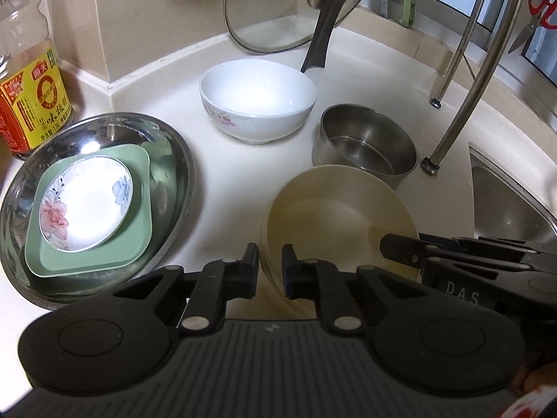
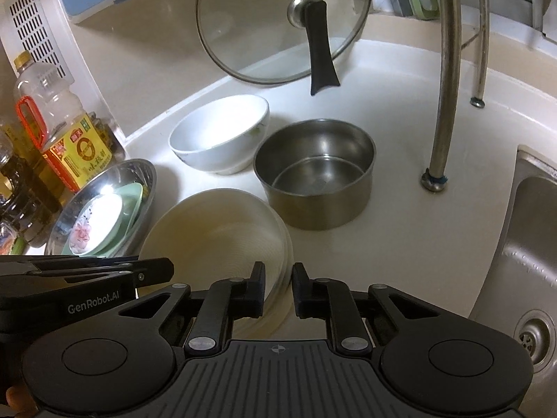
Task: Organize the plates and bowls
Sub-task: 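Close both grippers on the rim of the cream bowls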
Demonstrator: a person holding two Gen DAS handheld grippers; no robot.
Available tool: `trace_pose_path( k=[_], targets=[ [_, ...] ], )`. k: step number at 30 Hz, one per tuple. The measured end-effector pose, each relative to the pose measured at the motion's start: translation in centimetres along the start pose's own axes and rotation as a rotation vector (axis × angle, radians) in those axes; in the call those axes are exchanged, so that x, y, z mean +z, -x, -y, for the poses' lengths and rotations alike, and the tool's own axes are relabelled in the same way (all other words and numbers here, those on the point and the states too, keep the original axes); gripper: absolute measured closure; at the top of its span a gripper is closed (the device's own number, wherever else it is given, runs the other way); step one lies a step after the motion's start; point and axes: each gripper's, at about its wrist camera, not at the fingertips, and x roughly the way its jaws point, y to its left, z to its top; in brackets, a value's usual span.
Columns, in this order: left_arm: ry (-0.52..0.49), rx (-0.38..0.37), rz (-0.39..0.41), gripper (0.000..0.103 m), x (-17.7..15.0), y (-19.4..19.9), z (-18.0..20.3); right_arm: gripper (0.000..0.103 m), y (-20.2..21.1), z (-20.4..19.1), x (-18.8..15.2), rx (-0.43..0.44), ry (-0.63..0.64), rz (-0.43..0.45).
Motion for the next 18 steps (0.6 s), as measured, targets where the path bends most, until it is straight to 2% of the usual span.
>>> trace_pose_path(
  k=[18],
  targets=[
    [-0.004, 0.035, 0.076, 0.091, 1.7, 2.1, -0.7, 0.087, 0.4, -1.4, 2.1, 0.039, 0.039, 0.044]
  ],
)
